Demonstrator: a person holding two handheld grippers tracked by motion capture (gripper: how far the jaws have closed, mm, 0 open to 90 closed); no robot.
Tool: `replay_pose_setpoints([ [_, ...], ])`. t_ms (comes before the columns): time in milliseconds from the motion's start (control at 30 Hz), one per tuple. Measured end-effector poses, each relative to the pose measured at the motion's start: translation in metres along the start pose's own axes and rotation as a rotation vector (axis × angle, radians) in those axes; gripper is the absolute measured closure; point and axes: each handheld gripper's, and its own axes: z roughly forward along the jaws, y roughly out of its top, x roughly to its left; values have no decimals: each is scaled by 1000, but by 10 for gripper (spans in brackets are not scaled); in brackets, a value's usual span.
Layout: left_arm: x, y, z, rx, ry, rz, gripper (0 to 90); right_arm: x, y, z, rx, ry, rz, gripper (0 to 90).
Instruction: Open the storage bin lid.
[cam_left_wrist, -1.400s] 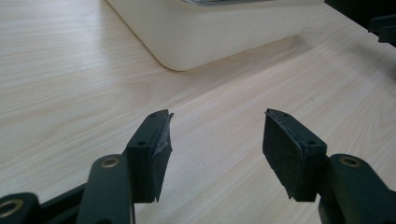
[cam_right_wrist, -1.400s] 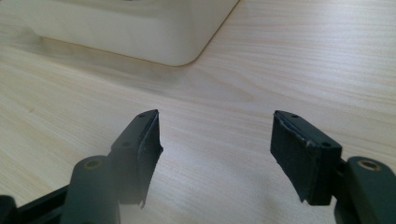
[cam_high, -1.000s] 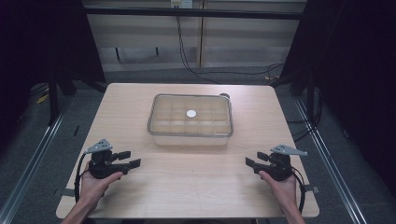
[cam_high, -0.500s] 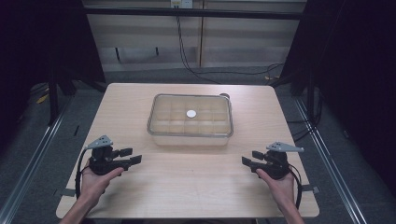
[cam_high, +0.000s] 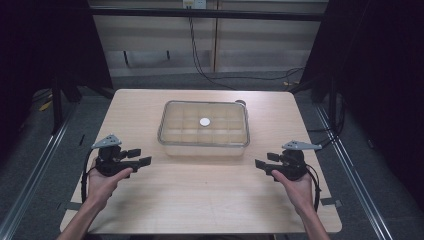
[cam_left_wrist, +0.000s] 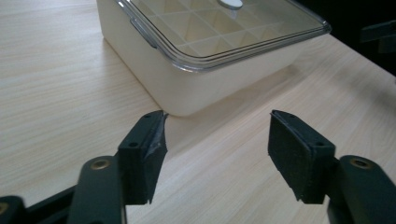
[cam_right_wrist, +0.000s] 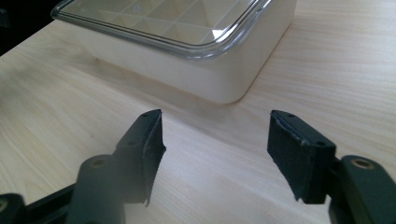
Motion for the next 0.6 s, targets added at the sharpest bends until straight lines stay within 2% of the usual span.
replay_pose_setpoints([
  [100, 1, 1, 1, -8, -2, -5, 361, 0, 3, 1, -1, 3, 0, 342],
  [300, 3, 11, 3, -6, 2, 14, 370, -2, 15, 2, -5, 13, -1, 291],
  [333, 3, 16, 4, 7, 3, 32, 382, -4, 21, 0, -15, -2, 1, 291],
  [400, 4, 18, 5, 17, 7, 29, 391, -6, 24, -1, -22, -5, -1, 291],
  [600, 9, 25, 7, 5, 30, 13, 371, -11, 37, 3, -13, 9, -3, 289],
])
